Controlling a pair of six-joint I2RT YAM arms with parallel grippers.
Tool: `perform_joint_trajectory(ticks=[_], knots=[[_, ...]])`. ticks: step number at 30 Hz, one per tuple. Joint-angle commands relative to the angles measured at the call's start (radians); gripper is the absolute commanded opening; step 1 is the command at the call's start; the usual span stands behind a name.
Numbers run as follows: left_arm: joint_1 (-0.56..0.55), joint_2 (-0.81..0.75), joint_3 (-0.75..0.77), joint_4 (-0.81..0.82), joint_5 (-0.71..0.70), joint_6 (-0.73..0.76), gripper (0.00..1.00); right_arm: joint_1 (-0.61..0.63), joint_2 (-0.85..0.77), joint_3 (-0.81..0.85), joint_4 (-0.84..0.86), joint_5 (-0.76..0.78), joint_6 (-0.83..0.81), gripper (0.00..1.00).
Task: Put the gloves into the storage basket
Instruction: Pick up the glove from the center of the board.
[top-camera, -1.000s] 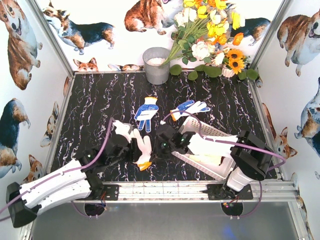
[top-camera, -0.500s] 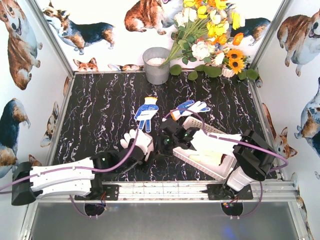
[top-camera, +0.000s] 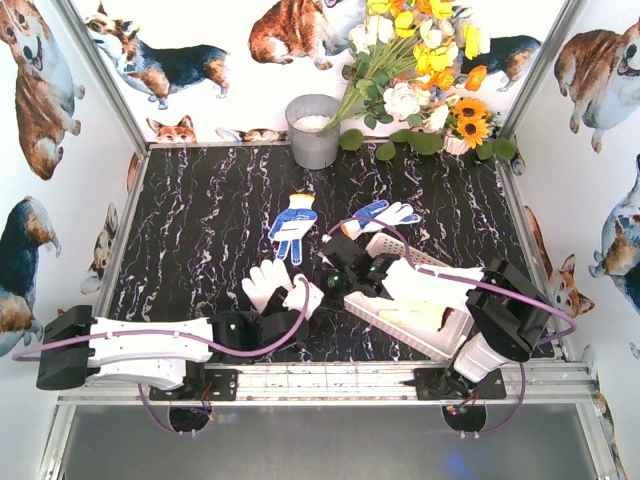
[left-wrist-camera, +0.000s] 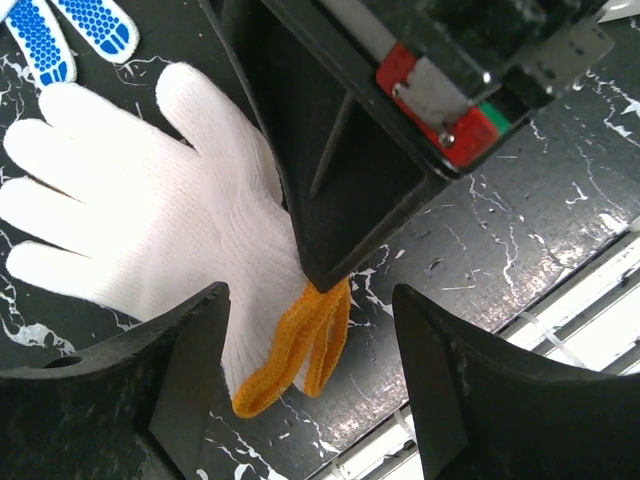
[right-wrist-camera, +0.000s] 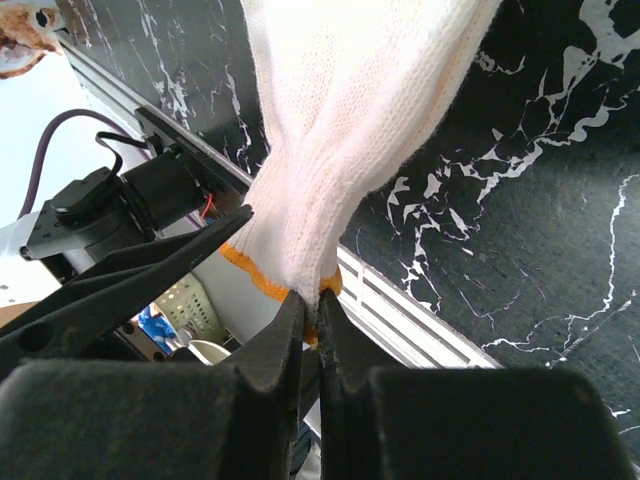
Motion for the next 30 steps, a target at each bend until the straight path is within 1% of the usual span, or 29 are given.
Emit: perform_joint_trajectory(ticks=[1,3,11,15,22,23,24,28,30], knots=[[-0.035,0.035,0.025,0.004,-0.087,-0.013,0.59,-0.011,-0.018,0.045,0.075,-0.043,0.019,0.0],[-0.054,0.068,0.04,-0.013,-0.13,-0.041,0.57,-0.014,-0.02,0.044,0.086,-0.048,0.027,0.0],[-0.113,0.203,0.102,-0.151,-0.297,-0.224,0.41,-0.021,-0.026,0.026,0.121,-0.058,0.049,0.0],[-0.154,0.264,0.132,-0.214,-0.347,-0.301,0.39,-0.026,-0.03,0.013,0.139,-0.066,0.062,0.0],[-0.202,0.359,0.166,-0.285,-0.374,-0.388,0.37,-0.034,-0.038,0.01,0.139,-0.066,0.062,0.0],[-0.206,0.366,0.166,-0.292,-0.378,-0.396,0.35,-0.035,-0.039,0.01,0.139,-0.065,0.062,0.0],[-0.209,0.372,0.2,-0.299,-0.381,-0.405,0.31,-0.036,-0.04,0.01,0.139,-0.064,0.062,0.0],[-0.21,0.368,0.218,-0.34,-0.395,-0.465,0.1,-0.038,-0.048,0.006,0.139,-0.056,0.062,0.0],[-0.21,0.335,0.221,-0.341,-0.391,-0.483,0.01,-0.041,-0.059,0.001,0.139,-0.045,0.062,0.0]])
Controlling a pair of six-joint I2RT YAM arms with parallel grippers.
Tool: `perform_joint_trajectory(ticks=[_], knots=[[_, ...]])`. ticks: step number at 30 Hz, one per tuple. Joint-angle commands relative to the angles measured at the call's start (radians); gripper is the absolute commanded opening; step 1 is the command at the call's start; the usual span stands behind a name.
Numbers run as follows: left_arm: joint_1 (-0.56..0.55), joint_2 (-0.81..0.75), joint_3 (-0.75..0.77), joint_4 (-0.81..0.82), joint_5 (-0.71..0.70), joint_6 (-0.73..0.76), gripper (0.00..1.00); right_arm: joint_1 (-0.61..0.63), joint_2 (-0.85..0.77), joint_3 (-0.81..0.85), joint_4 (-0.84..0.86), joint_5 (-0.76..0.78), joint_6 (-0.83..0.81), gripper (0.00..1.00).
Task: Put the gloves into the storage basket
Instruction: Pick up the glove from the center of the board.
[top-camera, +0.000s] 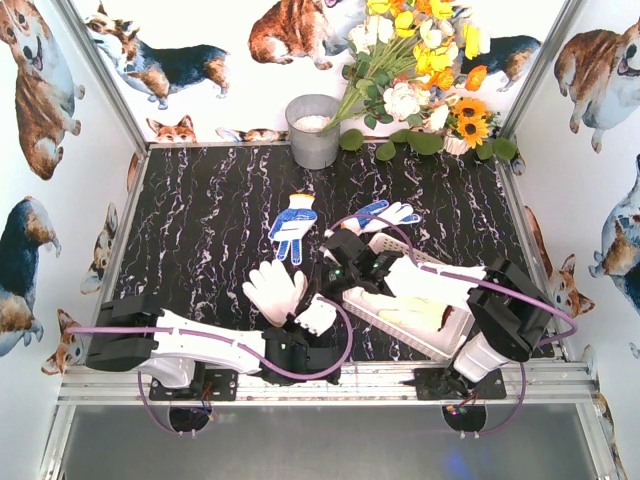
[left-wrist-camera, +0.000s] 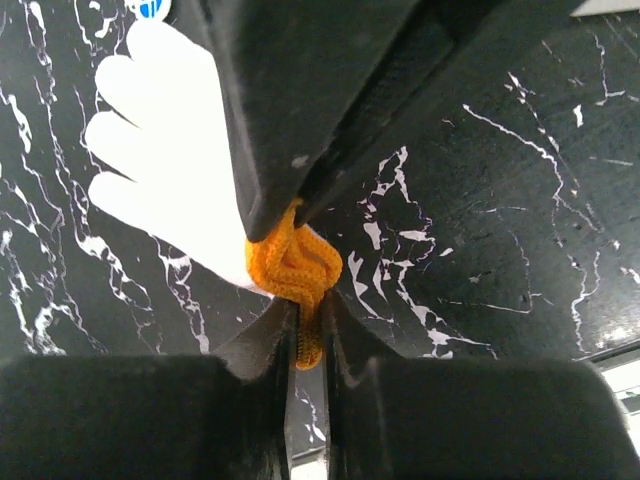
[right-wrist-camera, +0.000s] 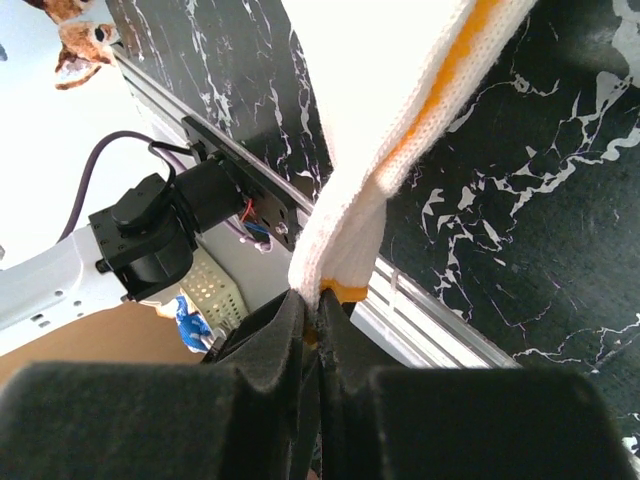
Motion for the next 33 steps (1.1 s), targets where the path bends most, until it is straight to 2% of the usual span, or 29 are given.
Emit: perform_joint_trajectory(ticks=[1,2,7,11,16,21,24,27,33], knots=[[-0.006,-0.058,0.03,-0.024,-0.023,-0.079,0.0,-0.012,-0.067,0.001,0.071,0.014,0.009,0.0],[0.0,-0.081,0.027,-0.014,-0.009,-0.08,0.0,-0.016,-0.079,-0.001,0.07,0.021,0.006,0.01],[0.084,-0.197,0.002,0.051,0.108,-0.054,0.0,-0.048,-0.159,-0.002,0.006,0.091,-0.037,0.25],[0.269,-0.288,-0.038,0.154,0.356,0.026,0.0,-0.088,-0.252,0.0,-0.064,0.143,-0.093,0.35],[0.463,-0.353,-0.002,0.237,0.555,0.07,0.0,-0.124,-0.361,-0.002,-0.139,0.241,-0.154,0.4],[0.612,-0.334,0.095,0.276,0.736,0.081,0.0,-0.155,-0.431,0.02,-0.222,0.304,-0.217,0.47],[0.672,-0.323,0.133,0.278,0.761,0.051,0.0,-0.156,-0.483,0.01,-0.221,0.328,-0.228,0.49],[0.739,-0.334,0.136,0.333,0.785,-0.023,0.0,-0.155,-0.517,-0.027,-0.147,0.329,-0.251,0.5],[0.81,-0.356,0.132,0.465,0.785,-0.163,0.0,-0.152,-0.54,-0.025,-0.121,0.411,-0.408,0.51]])
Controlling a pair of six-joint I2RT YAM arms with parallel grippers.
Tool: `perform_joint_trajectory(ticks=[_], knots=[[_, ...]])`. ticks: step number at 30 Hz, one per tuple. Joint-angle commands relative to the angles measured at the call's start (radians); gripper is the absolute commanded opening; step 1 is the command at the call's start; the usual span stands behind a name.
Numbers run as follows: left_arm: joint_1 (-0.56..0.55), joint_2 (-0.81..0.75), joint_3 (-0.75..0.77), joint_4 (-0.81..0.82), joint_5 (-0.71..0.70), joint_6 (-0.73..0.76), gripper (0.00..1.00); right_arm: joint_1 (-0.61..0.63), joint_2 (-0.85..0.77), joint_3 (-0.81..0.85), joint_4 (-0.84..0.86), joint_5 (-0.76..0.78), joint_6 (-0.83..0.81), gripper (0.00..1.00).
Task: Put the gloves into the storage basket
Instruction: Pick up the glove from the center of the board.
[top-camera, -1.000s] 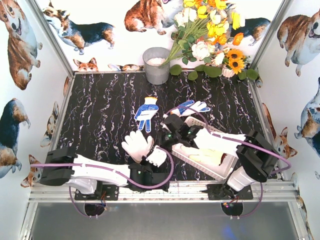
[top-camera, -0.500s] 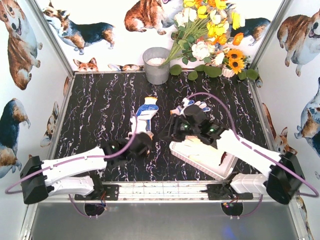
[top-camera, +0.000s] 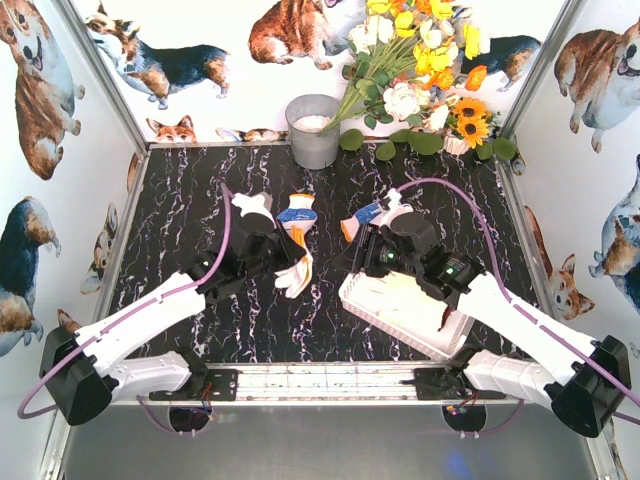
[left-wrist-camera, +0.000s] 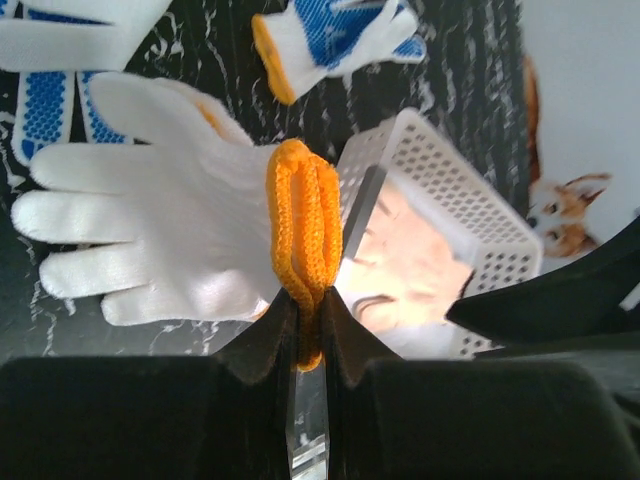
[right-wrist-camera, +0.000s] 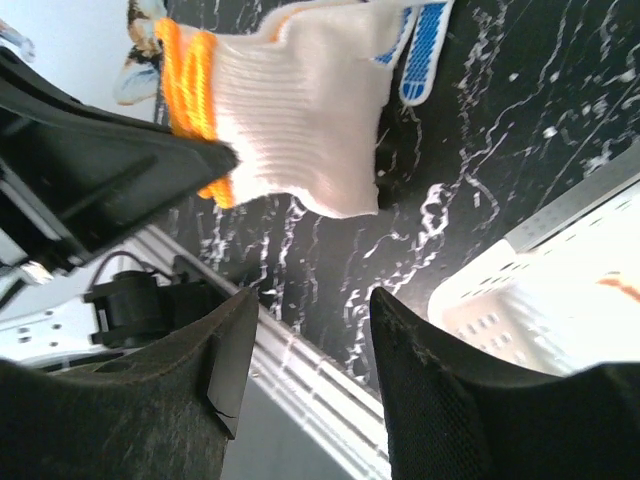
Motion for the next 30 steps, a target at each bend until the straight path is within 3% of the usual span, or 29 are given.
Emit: perform_joint_trajectory(ticks=[1,5,10,19,30], knots=[[0.031,-0.036,0.023,0.135,-0.002,-0.115,0.0,0.002,-0.021,0.013,0.069,0.076,-0.157,0.5],[0.047,-0.058,0.016,0.2,-0.066,-0.192,0.0,0.035,-0.02,0.014,0.131,0.07,-0.248,0.49],[0.051,-0.07,0.009,0.256,-0.103,-0.257,0.0,0.171,0.021,0.022,0.182,0.285,-0.464,0.53],[0.051,-0.085,0.013,0.269,-0.073,-0.346,0.0,0.235,0.165,0.005,0.492,0.393,-0.78,0.6],[0.051,-0.102,-0.033,0.308,-0.057,-0.488,0.0,0.277,0.27,-0.003,0.711,0.428,-0.941,0.6]])
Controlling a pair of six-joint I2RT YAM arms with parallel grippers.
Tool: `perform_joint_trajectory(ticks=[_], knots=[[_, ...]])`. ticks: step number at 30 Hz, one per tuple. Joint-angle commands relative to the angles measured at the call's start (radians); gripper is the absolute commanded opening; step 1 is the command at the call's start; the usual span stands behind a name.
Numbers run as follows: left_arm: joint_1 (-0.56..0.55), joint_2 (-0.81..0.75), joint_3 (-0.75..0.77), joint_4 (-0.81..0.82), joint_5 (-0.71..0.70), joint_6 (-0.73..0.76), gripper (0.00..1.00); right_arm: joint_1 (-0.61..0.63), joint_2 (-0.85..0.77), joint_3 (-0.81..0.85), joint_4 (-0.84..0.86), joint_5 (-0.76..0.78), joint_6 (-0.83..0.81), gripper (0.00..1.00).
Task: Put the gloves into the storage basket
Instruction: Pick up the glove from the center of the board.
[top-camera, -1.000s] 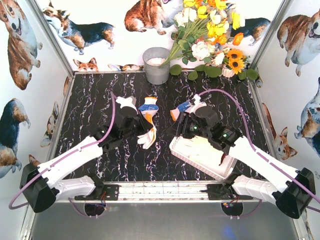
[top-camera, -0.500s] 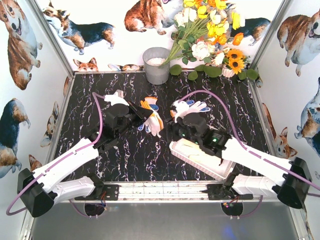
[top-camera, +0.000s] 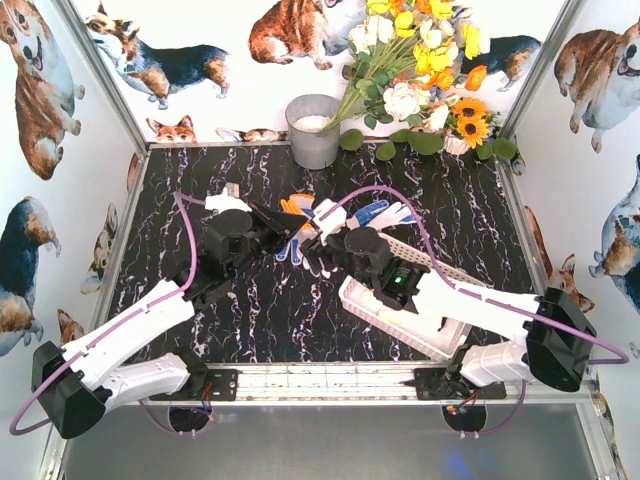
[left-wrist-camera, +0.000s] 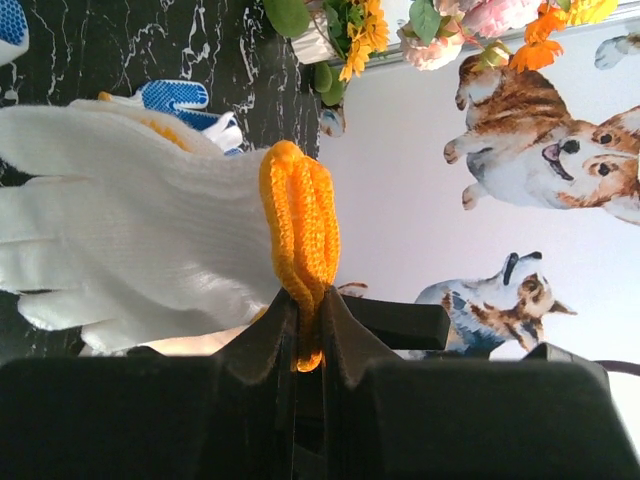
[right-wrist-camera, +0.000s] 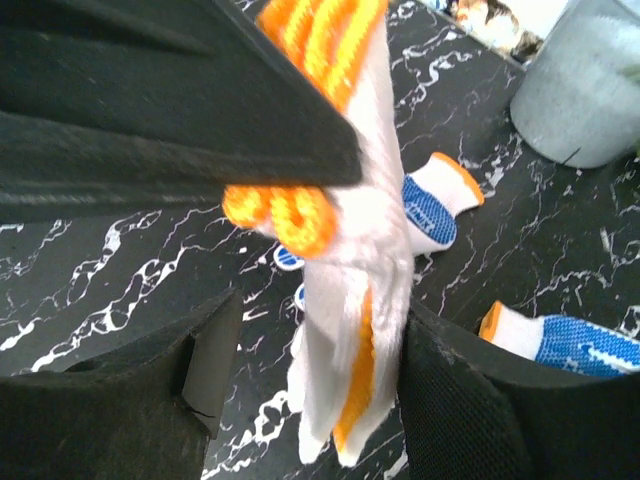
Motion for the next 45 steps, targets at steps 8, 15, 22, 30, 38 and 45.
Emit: perform_joint_trajectory(ticks=[8,15,22,30,38,45], knots=[[0.007,-0.018,-0.02,0.072,0.037,-0.129,0.0,0.021,0.076,0.025,0.248,0.107,-0.104,0.44],[0.002,-0.032,-0.028,0.055,0.015,-0.124,0.0,0.021,0.068,0.029,0.237,0.114,-0.081,0.02],[0.006,-0.044,0.042,0.0,-0.003,0.081,0.44,0.018,0.006,-0.006,0.174,0.033,-0.011,0.0],[0.047,-0.087,0.197,-0.223,0.057,0.467,0.86,-0.122,-0.087,0.004,0.015,-0.346,0.143,0.0],[0.084,-0.145,0.218,-0.336,0.283,0.845,1.0,-0.266,-0.181,0.053,-0.141,-0.746,0.236,0.0],[0.118,-0.202,0.147,-0.276,0.583,0.942,1.0,-0.285,-0.266,0.107,-0.236,-0.969,0.302,0.0]])
